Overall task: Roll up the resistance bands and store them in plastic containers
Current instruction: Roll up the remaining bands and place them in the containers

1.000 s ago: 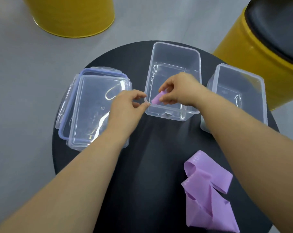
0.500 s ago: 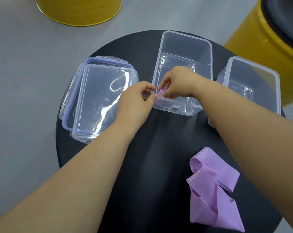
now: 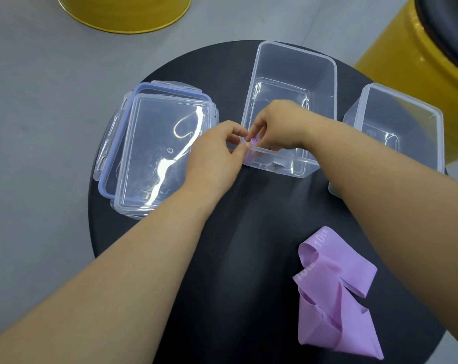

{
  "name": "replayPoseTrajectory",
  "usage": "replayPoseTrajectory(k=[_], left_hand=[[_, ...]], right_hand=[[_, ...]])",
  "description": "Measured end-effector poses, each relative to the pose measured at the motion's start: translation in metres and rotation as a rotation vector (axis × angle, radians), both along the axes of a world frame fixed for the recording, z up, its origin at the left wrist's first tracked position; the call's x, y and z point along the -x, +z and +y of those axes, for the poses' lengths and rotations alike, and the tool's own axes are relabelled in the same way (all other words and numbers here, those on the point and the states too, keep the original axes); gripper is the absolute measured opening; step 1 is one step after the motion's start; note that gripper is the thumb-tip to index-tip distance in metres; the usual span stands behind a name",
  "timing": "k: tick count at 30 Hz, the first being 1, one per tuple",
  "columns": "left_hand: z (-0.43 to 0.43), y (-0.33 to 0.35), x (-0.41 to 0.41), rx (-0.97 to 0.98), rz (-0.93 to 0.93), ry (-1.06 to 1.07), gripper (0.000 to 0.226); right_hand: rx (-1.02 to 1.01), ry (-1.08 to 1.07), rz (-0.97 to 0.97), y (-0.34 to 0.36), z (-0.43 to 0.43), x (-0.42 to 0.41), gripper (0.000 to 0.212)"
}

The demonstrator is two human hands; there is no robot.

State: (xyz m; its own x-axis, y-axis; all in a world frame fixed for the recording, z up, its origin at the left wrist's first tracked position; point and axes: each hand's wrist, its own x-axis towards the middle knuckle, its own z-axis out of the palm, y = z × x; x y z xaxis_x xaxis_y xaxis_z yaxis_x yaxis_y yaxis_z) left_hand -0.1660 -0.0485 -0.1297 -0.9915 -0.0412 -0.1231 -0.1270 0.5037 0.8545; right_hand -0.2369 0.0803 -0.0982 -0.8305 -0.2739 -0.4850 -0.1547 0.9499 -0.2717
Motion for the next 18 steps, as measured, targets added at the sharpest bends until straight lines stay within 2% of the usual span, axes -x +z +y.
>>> replayPoseTrajectory(k=[5, 11, 18], left_hand=[[0.000, -0.001, 0.000, 0.003, 0.002, -0.004, 0.010], [0.000, -0.002, 0.001, 0.014, 0.005, -0.004, 0.011], [0.000, -0.006, 0.000, -0.015, 0.030, 0.051, 0.014]], right_hand=[[-0.003, 0.006, 0.010, -0.002, -0.001, -0.001, 0.017], [0.190, -0.147, -0.134, 0.003, 0.011, 0.000, 0.011], [0.255, -0.237, -0.158, -0.004, 0.015, -0.001, 0.008]])
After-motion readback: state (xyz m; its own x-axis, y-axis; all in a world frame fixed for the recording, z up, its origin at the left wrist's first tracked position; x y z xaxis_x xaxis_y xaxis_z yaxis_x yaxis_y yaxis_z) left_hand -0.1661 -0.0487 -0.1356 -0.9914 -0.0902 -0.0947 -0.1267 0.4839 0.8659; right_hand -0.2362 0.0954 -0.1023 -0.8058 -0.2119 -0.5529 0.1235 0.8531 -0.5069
